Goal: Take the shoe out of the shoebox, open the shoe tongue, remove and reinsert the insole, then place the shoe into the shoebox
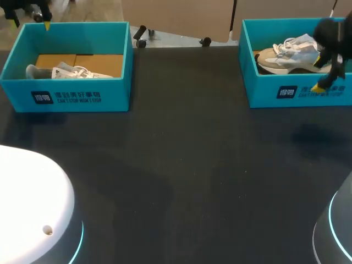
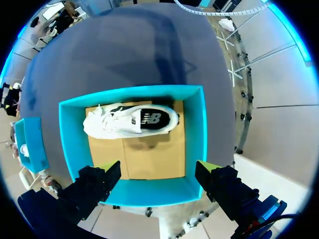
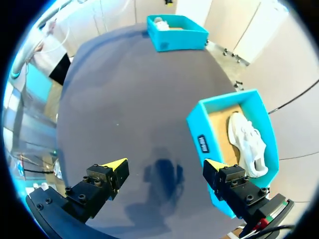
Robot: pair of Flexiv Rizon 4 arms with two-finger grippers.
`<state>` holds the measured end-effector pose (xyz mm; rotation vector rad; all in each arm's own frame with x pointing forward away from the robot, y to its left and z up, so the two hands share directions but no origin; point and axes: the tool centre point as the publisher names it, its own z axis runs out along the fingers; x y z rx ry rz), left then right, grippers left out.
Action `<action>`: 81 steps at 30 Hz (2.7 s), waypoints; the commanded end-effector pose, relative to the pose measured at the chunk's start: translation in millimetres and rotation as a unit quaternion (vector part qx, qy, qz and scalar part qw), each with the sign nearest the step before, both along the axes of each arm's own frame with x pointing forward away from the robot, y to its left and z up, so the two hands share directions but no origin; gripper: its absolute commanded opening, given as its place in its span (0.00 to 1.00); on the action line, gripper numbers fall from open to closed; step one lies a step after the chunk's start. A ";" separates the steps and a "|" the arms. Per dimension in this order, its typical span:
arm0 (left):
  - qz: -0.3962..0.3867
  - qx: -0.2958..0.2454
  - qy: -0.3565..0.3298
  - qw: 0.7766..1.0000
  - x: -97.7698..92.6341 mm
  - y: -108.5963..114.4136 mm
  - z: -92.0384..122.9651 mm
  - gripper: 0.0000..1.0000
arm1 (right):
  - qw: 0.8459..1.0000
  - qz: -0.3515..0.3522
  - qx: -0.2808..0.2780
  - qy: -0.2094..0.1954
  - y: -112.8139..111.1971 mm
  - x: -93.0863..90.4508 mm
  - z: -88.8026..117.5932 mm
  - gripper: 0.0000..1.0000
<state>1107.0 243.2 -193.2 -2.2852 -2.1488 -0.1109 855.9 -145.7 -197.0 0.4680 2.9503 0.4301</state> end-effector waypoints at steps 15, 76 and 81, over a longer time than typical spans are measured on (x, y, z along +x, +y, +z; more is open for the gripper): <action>0.000 0.001 0.003 1.000 2.8 -0.4 1.1 1.00 | 0.988 -0.129 0.074 0.037 -53.0 90.4 6.0 1.00; 0.234 -0.072 0.124 0.962 -178.7 -75.6 9.2 1.00 | 0.839 -0.536 0.061 0.062 -117.2 216.9 -32.5 1.00; 0.238 -0.060 0.128 0.961 -192.4 -84.8 3.7 1.00 | 0.839 -0.539 0.037 0.063 -133.1 230.1 -43.0 1.00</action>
